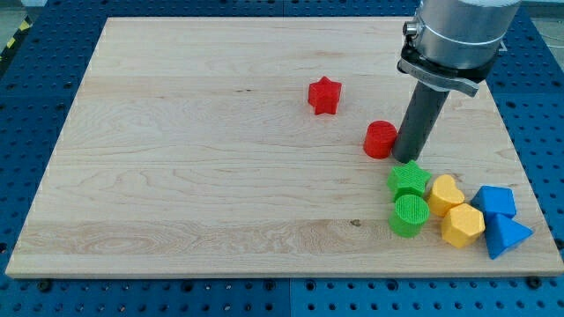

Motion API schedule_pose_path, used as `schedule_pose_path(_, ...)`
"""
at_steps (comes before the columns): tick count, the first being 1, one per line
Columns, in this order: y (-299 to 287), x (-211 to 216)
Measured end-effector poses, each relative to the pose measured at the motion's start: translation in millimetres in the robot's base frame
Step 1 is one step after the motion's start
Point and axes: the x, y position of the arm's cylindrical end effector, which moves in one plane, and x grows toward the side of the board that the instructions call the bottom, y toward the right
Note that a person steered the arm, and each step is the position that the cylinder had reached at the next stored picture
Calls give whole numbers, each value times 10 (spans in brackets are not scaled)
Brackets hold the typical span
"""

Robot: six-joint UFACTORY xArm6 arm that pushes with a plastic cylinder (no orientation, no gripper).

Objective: Place the red circle at the bottom of the red star

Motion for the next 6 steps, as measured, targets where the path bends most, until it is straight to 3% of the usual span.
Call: schedule_pose_path(6,-592,-329)
